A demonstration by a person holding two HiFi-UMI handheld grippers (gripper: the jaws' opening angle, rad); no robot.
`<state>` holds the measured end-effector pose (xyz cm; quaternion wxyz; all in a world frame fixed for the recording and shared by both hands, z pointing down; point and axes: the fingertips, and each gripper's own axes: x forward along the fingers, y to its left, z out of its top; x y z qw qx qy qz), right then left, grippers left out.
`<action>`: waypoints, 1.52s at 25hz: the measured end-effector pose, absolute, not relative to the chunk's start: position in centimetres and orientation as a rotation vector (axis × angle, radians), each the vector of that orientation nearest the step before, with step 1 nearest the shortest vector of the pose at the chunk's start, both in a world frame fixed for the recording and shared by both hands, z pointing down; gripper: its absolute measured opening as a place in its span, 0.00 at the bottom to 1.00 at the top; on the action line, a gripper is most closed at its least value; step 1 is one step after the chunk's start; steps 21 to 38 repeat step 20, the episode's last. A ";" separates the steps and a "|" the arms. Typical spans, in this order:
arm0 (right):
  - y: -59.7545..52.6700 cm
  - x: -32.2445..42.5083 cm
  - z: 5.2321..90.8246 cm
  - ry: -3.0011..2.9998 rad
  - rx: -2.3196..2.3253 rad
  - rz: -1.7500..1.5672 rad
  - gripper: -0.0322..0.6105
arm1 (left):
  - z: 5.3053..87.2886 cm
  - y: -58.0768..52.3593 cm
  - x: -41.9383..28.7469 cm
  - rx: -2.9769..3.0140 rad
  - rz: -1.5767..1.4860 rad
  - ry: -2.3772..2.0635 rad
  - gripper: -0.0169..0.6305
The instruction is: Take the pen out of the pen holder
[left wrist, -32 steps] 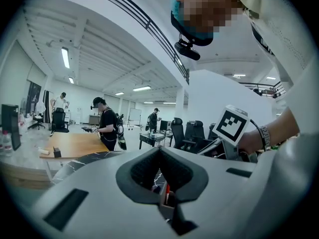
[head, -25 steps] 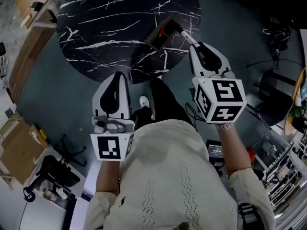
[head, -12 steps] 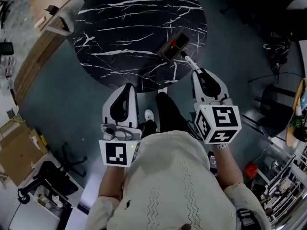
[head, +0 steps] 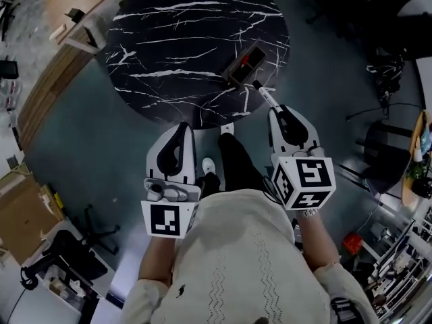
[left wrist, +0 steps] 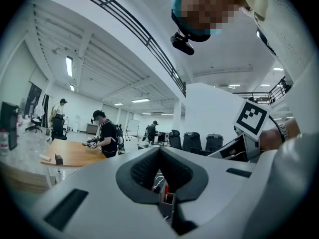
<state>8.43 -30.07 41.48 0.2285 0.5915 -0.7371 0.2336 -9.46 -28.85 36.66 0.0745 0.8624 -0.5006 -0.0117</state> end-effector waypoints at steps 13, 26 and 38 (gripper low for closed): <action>-25.4 7.5 41.1 -2.033 1.648 0.637 0.19 | 36.2 -23.3 -10.8 2.602 -0.035 -1.514 0.04; -21.7 6.5 40.7 -2.046 1.660 0.618 0.19 | 36.6 -19.7 -11.4 2.623 -0.014 -1.495 0.04; -21.7 6.5 40.7 -2.046 1.660 0.618 0.19 | 36.6 -19.7 -11.4 2.623 -0.014 -1.495 0.04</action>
